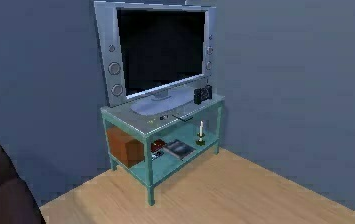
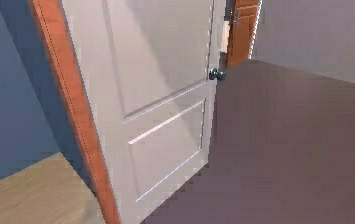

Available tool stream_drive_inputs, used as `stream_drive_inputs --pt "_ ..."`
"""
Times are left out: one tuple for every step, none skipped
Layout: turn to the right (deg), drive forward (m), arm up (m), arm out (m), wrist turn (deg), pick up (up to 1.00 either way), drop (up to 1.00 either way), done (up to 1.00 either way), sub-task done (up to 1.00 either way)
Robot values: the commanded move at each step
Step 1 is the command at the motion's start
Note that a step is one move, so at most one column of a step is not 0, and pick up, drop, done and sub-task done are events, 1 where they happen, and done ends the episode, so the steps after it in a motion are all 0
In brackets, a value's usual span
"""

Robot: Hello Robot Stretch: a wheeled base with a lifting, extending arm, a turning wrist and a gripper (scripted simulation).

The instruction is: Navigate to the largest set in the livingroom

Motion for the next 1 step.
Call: stream_drive_inputs --pt "15.0 0.00 0.00 0.00 0.0 0.00 0.00 0.00 0.00"
